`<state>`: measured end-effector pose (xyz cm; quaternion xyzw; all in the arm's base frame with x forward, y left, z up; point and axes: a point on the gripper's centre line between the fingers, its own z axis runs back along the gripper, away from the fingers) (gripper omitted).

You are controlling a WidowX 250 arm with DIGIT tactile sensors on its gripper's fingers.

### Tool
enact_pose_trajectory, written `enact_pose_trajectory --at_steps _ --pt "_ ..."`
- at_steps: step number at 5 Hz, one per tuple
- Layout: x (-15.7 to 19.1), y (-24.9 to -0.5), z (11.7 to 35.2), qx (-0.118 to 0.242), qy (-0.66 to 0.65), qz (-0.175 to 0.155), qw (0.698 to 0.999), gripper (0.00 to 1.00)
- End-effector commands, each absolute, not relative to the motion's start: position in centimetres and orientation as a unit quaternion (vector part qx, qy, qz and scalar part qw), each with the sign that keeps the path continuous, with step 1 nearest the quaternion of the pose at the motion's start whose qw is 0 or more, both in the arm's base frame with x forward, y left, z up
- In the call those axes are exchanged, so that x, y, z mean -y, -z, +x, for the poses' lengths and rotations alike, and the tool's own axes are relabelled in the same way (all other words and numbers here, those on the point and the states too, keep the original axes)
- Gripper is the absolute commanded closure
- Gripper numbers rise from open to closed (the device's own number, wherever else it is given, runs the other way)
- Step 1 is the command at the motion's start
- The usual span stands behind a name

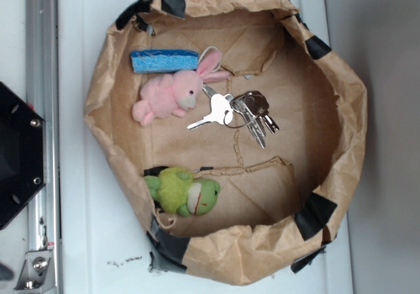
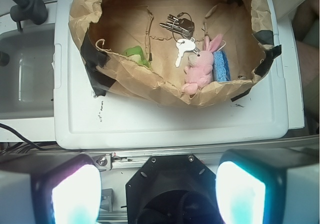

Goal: Grab the silver keys.

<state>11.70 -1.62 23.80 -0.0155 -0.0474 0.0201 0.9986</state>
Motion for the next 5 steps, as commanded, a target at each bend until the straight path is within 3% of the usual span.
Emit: enact_pose_trajectory --at_steps 1,2,3,5 --pt "1.6 -23.8 11.7 0.047 -0.02 -0.016 0.999 0.0" --pt "3.7 -22.1 16.7 0.133 -0.025 -0.01 0.991 0.0" --pt "3.9 -19.8 21.8 0.15 -0.038 0.016 0.988 0.0" --pt "0.5 -15.4 24.9 0.144 0.008 -0.003 0.99 0.0"
